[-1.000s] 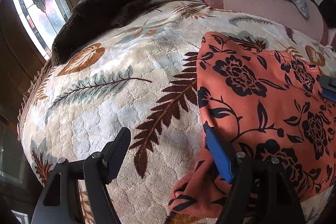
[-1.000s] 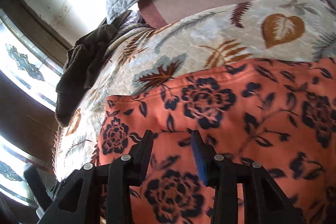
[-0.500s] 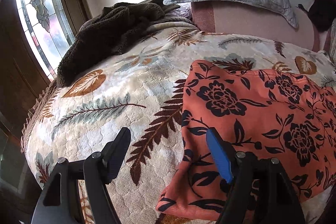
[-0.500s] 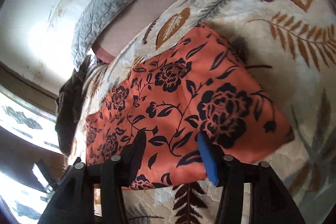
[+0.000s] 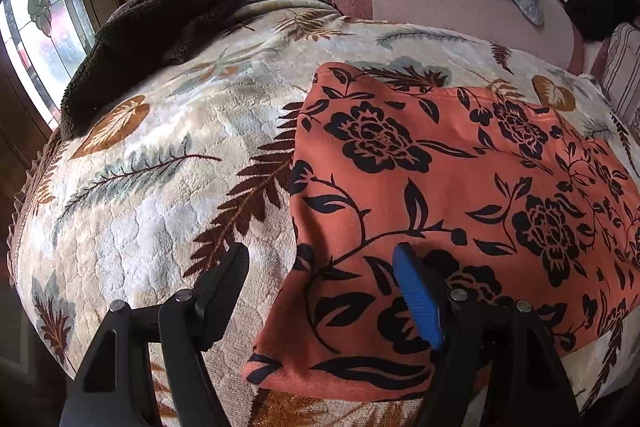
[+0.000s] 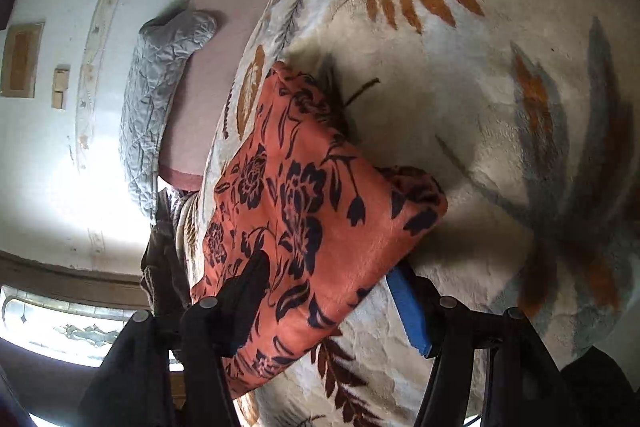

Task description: Fold small clothes

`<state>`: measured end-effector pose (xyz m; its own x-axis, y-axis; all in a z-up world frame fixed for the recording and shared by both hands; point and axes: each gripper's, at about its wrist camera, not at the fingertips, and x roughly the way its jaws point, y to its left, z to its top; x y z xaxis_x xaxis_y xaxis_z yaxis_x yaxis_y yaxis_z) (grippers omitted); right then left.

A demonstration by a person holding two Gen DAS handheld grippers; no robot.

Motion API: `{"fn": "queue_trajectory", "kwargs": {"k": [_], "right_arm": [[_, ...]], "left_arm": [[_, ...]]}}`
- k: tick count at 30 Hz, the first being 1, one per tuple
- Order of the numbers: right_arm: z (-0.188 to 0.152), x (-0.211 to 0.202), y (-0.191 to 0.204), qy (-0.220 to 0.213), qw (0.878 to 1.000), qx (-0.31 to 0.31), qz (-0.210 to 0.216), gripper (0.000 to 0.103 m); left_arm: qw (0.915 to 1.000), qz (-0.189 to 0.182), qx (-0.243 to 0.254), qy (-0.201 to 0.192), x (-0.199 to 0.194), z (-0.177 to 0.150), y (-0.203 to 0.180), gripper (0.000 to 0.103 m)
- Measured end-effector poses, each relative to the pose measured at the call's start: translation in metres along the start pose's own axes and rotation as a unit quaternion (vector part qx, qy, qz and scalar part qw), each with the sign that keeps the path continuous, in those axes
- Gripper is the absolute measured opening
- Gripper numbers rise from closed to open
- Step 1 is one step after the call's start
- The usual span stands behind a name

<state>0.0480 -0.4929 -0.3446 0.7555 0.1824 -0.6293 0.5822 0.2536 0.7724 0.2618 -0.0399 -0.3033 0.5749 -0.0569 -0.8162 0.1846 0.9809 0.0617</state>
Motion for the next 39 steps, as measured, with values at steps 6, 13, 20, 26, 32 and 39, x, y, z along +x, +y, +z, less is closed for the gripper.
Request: {"fn": "queue_trajectory", "kwargs": {"k": [6, 13, 20, 26, 32, 39], "right_arm": [[0.011, 0.018, 0.003, -0.023, 0.999, 0.016, 0.027, 0.048], [-0.016, 0.019, 0.076, -0.053, 0.988, -0.142, -0.041, 0.018], [-0.076, 0.024, 0.175, -0.055, 0.957, -0.282, -0.039, 0.018], [-0.151, 0.054, 0.234, -0.003, 0.944, -0.331, 0.012, 0.018], [-0.231, 0.127, 0.249, 0.119, 0.931, -0.344, 0.023, 0.021], [-0.265, 0.161, 0.235, 0.237, 0.915, -0.317, 0.084, 0.077]], "left_arm": [[0.9994, 0.008, -0.033, -0.002, 0.000, 0.006, 0.021, 0.075], [0.9981, 0.019, -0.057, 0.009, 0.003, 0.009, 0.037, 0.075], [0.9927, 0.038, -0.114, -0.004, -0.007, 0.013, 0.077, 0.075], [0.9792, 0.074, -0.187, -0.026, -0.019, 0.008, 0.129, 0.075], [0.9661, 0.102, -0.235, -0.032, -0.025, -0.002, 0.171, 0.075], [0.9636, 0.095, -0.247, -0.039, -0.028, -0.005, 0.180, 0.075]]}}
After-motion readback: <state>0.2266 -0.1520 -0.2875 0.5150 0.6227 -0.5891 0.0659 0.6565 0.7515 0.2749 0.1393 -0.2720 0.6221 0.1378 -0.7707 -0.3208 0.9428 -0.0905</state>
